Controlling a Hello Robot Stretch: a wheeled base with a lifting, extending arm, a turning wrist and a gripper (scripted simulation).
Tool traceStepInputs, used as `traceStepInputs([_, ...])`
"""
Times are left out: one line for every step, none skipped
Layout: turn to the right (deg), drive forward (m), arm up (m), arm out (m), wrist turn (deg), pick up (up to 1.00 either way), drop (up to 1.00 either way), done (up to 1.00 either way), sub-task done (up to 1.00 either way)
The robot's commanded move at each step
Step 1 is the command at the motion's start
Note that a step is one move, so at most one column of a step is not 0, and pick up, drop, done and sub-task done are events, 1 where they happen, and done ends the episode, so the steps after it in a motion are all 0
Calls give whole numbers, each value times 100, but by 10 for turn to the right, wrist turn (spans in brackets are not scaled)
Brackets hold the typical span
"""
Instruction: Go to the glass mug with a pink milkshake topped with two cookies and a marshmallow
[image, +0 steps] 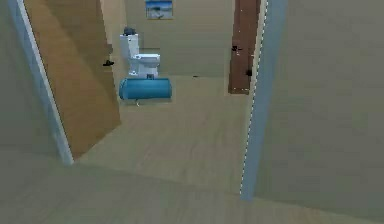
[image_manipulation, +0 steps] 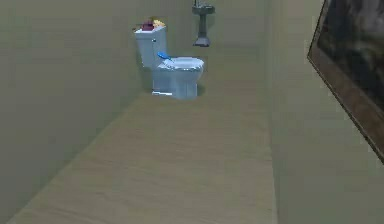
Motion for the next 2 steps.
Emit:
traceStepInputs([-450,0,0,0,0,0,0,0,0])
traceStepInputs([-180,0,0,0,0,0,0,0,0])
